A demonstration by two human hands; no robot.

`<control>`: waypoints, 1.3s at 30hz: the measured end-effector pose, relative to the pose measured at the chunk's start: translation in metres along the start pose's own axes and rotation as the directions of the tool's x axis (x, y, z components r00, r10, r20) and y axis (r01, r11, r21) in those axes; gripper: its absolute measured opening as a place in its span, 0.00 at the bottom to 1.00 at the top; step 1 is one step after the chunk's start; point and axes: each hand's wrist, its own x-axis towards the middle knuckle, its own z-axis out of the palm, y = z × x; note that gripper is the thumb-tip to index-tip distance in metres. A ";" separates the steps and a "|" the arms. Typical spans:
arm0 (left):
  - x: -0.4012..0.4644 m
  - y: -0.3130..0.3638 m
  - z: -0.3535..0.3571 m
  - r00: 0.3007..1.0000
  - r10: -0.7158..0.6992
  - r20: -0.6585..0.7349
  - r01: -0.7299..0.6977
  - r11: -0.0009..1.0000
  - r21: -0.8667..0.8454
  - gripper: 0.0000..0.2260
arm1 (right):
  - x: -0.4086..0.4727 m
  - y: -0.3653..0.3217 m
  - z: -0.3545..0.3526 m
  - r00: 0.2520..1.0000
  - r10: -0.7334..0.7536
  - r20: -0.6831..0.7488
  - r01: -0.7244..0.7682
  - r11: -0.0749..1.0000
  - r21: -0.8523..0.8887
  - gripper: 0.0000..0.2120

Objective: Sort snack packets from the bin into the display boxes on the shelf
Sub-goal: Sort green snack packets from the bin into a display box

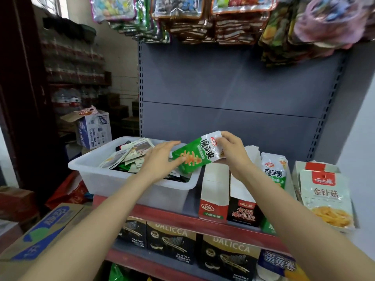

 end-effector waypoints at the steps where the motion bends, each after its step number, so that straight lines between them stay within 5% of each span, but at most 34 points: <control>1: 0.000 0.013 0.002 0.999 0.032 -0.011 -0.033 0.996 -0.080 0.22 | -0.002 -0.001 -0.007 1.000 0.003 -0.015 -0.002 1.000 0.018 0.14; 8: 0.009 0.087 0.023 0.998 0.052 -0.022 -0.057 0.907 -0.417 0.08 | -0.013 -0.001 -0.083 0.988 -0.007 -0.157 0.023 0.994 0.105 0.04; 13: 0.012 0.135 0.050 0.999 0.003 0.051 0.026 0.837 -0.547 0.09 | -0.020 0.000 -0.136 0.983 -0.055 -0.177 0.052 0.998 -0.025 0.17; 24: 0.023 0.180 0.094 0.989 -0.017 0.148 0.095 0.842 -0.531 0.12 | -0.012 -0.009 -0.197 0.950 -0.205 -0.237 0.129 0.945 -0.299 0.16; 27: 0.026 0.181 0.102 0.968 -0.052 0.244 0.157 0.888 -0.432 0.18 | -0.007 -0.014 -0.207 0.930 -0.300 -0.211 0.163 0.854 -0.493 0.16; 31: 0.024 0.185 0.111 0.888 -0.068 0.455 0.274 0.872 -0.406 0.26 | -0.001 -0.010 -0.200 0.929 -0.368 -0.027 0.211 0.590 -0.780 0.18; 39: 0.023 0.189 0.120 0.868 -0.059 0.494 0.292 0.864 -0.410 0.28 | 0.009 0.023 -0.177 0.977 -0.105 0.184 0.209 0.334 -0.919 0.14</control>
